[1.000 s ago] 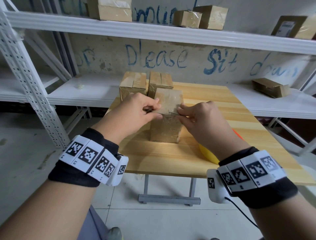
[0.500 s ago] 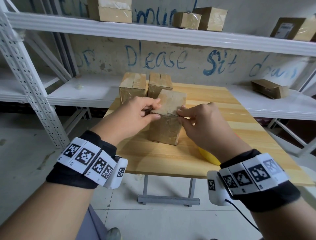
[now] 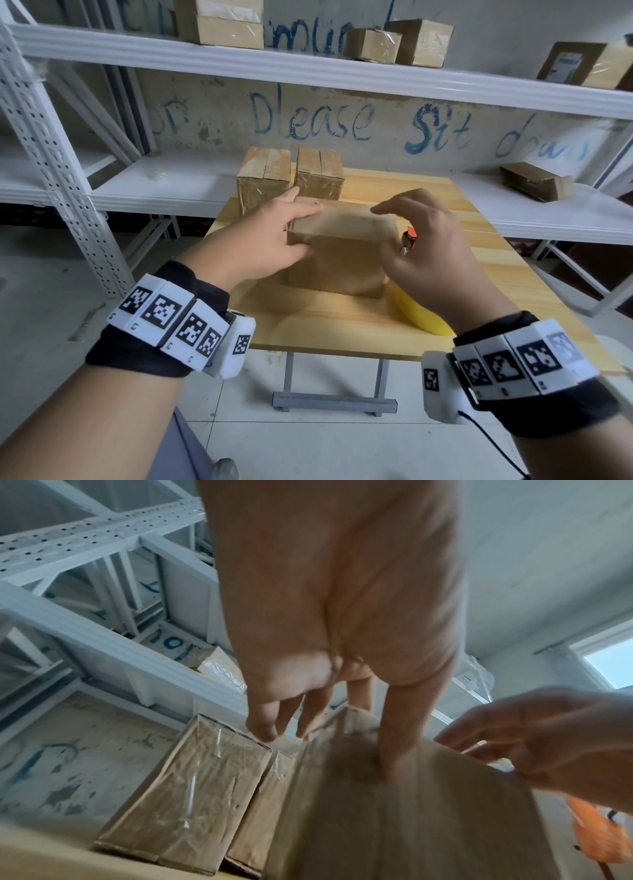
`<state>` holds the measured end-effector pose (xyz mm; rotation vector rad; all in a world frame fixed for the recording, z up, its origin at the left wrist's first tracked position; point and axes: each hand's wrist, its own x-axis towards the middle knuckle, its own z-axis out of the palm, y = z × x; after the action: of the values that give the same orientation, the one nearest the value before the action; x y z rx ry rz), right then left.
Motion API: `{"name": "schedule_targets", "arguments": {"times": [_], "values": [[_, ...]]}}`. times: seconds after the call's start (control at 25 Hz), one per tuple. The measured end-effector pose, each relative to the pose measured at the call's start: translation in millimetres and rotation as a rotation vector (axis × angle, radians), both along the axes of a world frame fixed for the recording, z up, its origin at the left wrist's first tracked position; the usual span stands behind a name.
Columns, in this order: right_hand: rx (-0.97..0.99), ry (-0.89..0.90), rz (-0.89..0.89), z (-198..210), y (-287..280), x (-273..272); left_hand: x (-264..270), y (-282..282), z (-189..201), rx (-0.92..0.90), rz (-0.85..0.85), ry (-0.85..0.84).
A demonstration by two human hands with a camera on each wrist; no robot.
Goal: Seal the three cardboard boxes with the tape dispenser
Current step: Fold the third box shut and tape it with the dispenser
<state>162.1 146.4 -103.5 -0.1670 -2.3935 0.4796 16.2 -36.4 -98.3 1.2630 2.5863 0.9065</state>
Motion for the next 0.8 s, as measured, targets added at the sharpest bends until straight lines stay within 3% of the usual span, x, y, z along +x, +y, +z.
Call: {"name": "schedule_targets", "arguments": {"times": [0.12, 0.32, 0.52, 0.8], "values": [[0.007, -0.182, 0.058, -4.7, 7.5, 2.7, -1.7, -0.9, -2.9, 0.049, 0.019, 0.062], [0.015, -0.218, 0.109, -1.5, 2.5, 4.0, -4.3, 3.5, -7.7, 0.253, 0.119, 0.272], [0.095, -0.374, 0.149, -4.7, -10.6, 6.9, -2.8, 5.8, -8.1, 0.215, 0.078, 0.182], [0.084, -0.326, 0.134, -5.9, -18.4, 8.9, -0.9, 4.4, -8.8, 0.153, -0.015, 0.089]]}}
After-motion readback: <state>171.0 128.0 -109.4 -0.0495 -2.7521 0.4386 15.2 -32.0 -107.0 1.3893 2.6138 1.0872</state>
